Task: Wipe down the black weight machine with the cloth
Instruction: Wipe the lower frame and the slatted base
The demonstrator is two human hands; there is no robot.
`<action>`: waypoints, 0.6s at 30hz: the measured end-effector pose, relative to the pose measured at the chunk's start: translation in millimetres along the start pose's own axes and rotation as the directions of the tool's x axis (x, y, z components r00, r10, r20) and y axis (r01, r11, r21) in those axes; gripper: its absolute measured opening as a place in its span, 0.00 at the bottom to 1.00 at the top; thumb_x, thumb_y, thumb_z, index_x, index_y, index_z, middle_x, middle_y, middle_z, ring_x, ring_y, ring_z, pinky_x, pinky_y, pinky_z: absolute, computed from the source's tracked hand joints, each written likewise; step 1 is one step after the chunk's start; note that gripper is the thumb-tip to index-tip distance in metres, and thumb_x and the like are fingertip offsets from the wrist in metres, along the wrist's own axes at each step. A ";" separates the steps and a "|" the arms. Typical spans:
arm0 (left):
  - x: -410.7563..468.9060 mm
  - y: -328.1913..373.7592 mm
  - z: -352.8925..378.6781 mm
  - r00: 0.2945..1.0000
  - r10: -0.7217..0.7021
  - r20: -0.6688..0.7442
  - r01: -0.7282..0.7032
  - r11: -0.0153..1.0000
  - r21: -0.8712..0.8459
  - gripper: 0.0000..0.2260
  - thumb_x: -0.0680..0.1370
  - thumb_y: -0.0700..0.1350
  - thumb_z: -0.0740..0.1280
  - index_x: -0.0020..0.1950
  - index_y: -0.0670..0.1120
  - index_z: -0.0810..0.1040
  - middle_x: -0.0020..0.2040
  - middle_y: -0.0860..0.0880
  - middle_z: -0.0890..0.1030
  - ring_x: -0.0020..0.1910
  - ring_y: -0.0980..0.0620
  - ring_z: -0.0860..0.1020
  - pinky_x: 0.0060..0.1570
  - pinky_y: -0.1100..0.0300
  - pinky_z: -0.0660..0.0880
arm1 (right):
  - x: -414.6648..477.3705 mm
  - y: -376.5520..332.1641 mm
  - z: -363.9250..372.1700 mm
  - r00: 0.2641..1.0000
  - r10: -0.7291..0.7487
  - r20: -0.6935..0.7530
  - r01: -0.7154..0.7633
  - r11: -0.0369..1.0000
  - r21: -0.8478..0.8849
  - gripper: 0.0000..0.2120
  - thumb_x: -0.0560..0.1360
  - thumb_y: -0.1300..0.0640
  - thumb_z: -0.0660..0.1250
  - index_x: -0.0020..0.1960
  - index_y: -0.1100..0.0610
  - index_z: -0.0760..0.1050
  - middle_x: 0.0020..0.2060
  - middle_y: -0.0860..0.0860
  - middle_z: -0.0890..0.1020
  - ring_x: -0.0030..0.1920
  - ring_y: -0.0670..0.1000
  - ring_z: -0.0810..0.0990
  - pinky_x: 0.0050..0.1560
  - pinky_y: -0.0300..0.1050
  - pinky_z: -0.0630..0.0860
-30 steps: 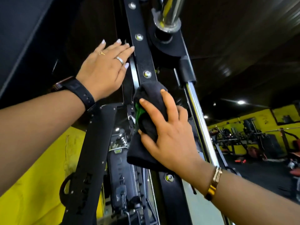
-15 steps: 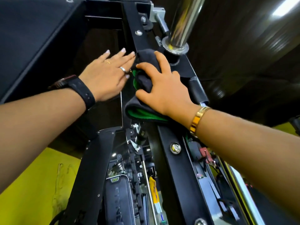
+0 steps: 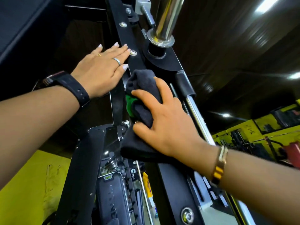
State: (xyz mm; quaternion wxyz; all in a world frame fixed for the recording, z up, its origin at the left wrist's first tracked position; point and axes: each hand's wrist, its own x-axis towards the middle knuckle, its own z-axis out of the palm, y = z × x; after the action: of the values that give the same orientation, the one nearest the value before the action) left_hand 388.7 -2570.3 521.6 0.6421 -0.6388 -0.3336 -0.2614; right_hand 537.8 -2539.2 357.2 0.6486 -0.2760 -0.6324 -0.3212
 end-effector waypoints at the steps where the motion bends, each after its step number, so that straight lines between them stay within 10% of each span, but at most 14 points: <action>1: 0.5 1.2 0.8 1.000 -0.007 -0.002 0.007 1.000 -0.006 0.23 0.85 0.50 0.48 0.79 0.47 0.54 0.79 0.51 0.54 0.78 0.53 0.51 0.75 0.51 0.46 | 12.7 2.2 -1.7 1.000 -0.006 0.010 0.007 1.000 -0.008 0.32 0.69 0.37 0.61 0.72 0.36 0.60 0.76 0.47 0.50 0.59 0.64 0.71 0.55 0.57 0.75; 10: 6.5 16.9 -8.8 0.992 -0.122 -0.018 0.118 0.983 -0.138 0.20 0.85 0.47 0.54 0.77 0.45 0.62 0.78 0.48 0.61 0.78 0.49 0.53 0.75 0.50 0.48 | 6.8 -9.8 1.9 0.993 0.109 -0.035 -0.111 0.992 -0.052 0.32 0.72 0.38 0.62 0.74 0.37 0.57 0.77 0.50 0.52 0.60 0.63 0.70 0.48 0.51 0.72; 18: 18.7 72.6 2.4 0.976 -0.177 0.128 0.179 0.984 -0.002 0.25 0.85 0.49 0.49 0.79 0.39 0.50 0.80 0.43 0.48 0.79 0.47 0.43 0.76 0.48 0.44 | -109.4 -24.6 -10.8 0.985 0.166 0.053 -0.163 0.985 -0.052 0.38 0.60 0.38 0.61 0.71 0.37 0.65 0.73 0.53 0.65 0.43 0.58 0.75 0.31 0.50 0.76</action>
State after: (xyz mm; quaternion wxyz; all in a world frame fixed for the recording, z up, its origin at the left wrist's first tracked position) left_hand 455.8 -2562.8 488.8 0.5894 -0.6260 -0.4279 -0.2787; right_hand 526.6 -2555.9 246.3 0.6478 -0.3516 -0.6181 -0.2733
